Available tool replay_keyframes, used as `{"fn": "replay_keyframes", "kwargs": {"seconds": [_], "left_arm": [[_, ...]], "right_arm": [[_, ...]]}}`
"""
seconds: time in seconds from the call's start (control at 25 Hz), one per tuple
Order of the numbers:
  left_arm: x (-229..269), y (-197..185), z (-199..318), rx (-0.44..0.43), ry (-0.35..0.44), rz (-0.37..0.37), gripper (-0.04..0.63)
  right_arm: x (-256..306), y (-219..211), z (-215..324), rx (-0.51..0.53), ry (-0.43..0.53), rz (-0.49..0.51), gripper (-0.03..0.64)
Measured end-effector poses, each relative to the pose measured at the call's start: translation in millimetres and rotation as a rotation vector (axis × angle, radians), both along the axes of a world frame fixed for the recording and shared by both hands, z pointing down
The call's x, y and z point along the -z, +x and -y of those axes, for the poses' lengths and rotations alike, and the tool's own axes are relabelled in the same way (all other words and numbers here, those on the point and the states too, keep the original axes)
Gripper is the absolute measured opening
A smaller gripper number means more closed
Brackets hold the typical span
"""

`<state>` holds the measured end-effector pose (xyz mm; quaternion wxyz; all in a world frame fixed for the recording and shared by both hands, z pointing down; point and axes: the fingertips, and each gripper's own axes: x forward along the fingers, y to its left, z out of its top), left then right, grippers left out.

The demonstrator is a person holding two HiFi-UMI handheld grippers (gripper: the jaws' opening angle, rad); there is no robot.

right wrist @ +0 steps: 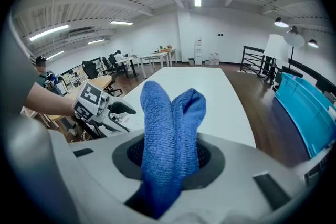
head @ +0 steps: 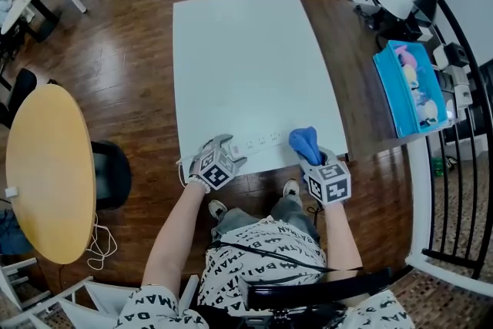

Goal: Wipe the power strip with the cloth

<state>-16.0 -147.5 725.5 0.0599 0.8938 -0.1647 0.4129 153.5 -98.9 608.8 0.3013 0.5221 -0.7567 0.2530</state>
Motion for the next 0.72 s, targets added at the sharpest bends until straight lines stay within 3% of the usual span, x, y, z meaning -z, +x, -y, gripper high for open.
{"fn": "replay_keyframes", "kwargs": {"seconds": [0.28,0.48,0.72], "left_arm": [[-4.2,1.6,-3.3,-0.001,-0.038,-0.013,0.296],[17.2,0.2,-8.1,0.007,0.05,-0.028,0.291],[71.2,-14.2,-8.0,0.08,0.192,-0.019,0.291]], "right_arm": [[-5.2,2.5,5.8,0.027,-0.02,-0.023,0.127],[-17.4,6.1,10.4,0.095,-0.053,-0.096,0.127],[-6.8,-9.2,24.1,0.227,-0.019,-0.1,0.127]]}}
